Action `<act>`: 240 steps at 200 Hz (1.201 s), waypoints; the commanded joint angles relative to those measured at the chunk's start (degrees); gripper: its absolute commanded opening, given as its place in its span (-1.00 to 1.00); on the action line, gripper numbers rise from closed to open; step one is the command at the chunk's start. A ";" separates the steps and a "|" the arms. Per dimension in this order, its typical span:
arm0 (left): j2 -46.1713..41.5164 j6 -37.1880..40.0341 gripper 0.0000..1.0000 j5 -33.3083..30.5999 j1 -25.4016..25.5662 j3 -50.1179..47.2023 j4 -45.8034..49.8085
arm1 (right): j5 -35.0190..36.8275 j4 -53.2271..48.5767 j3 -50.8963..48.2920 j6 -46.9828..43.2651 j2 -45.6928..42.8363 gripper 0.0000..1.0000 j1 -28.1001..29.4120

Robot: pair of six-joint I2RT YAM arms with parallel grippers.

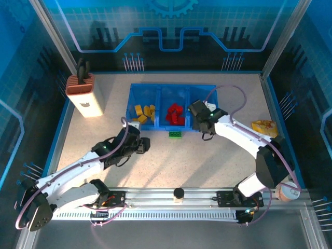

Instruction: Sort the legos into containers by color

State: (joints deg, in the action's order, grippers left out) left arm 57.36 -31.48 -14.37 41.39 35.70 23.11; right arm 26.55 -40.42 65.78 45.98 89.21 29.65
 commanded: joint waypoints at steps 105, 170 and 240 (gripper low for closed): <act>12.48 -3.72 0.14 -0.97 8.01 1.97 -8.15 | -5.04 2.24 8.08 -8.30 7.38 0.80 -4.59; 27.24 -1.47 0.49 1.80 8.63 11.36 -11.21 | -2.56 3.29 -3.14 -4.12 -8.30 0.83 -0.40; 41.81 -2.27 0.61 -1.25 8.62 24.98 -6.82 | -1.06 2.94 -13.92 -1.05 -21.73 0.86 0.41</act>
State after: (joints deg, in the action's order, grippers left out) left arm 95.66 -34.02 -13.52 49.69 55.90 13.17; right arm 23.62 -36.95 54.06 42.68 70.98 29.58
